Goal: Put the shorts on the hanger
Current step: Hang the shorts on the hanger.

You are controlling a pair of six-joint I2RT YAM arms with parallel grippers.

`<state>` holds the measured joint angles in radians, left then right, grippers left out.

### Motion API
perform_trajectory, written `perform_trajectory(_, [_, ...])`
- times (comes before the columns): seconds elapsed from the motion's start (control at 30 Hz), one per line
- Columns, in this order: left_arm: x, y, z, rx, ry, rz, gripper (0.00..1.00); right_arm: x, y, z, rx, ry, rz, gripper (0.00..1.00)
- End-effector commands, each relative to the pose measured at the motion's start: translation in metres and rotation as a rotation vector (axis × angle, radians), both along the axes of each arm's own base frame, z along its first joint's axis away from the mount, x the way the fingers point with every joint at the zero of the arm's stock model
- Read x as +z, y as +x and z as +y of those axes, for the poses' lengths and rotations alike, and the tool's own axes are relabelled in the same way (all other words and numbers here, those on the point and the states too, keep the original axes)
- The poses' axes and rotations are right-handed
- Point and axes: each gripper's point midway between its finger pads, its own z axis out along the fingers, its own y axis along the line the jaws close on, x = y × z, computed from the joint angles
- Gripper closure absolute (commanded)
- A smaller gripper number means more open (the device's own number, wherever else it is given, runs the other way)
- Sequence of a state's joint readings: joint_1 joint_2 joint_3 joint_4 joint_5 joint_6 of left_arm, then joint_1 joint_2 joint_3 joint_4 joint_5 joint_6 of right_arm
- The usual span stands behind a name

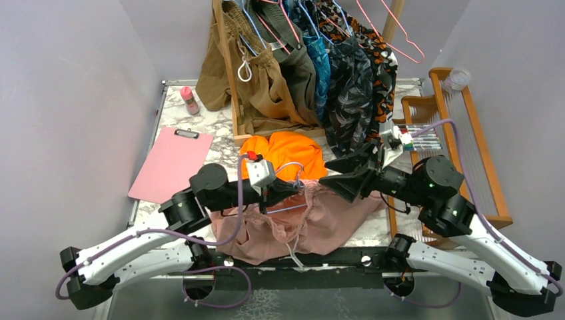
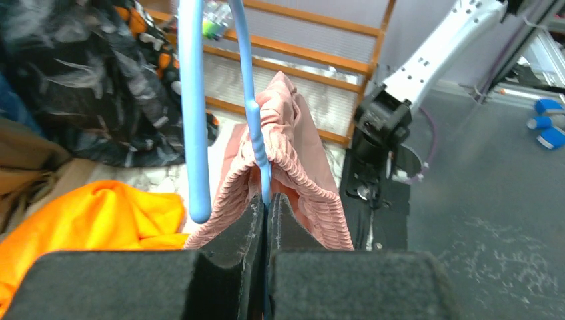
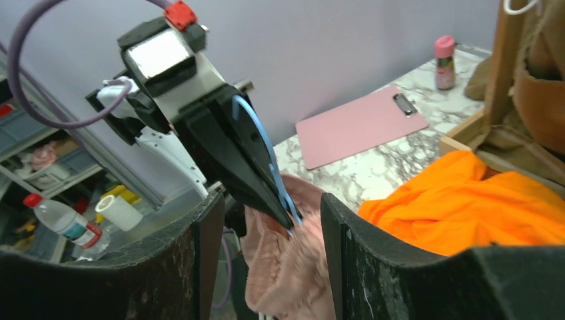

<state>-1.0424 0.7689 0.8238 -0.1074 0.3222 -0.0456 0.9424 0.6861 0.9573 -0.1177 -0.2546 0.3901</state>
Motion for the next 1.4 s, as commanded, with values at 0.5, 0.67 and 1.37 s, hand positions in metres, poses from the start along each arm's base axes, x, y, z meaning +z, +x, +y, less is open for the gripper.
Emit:
perform_trajectory(0.5, [0.036,0.013,0.026,0.134,-0.073,-0.082,1.00,-0.048,0.033,-0.007,-0.154,-0.234,-0.007,0.42])
perform_trajectory(0.67, [0.037,0.013,0.025,0.131,-0.076,-0.084,1.00,-0.060,0.034,-0.001,-0.138,-0.262,0.010,0.45])
perform_trajectory(1.37, [0.052,0.007,0.031,0.121,-0.091,-0.098,1.00,-0.051,0.048,-0.015,-0.252,-0.244,0.019,0.99])
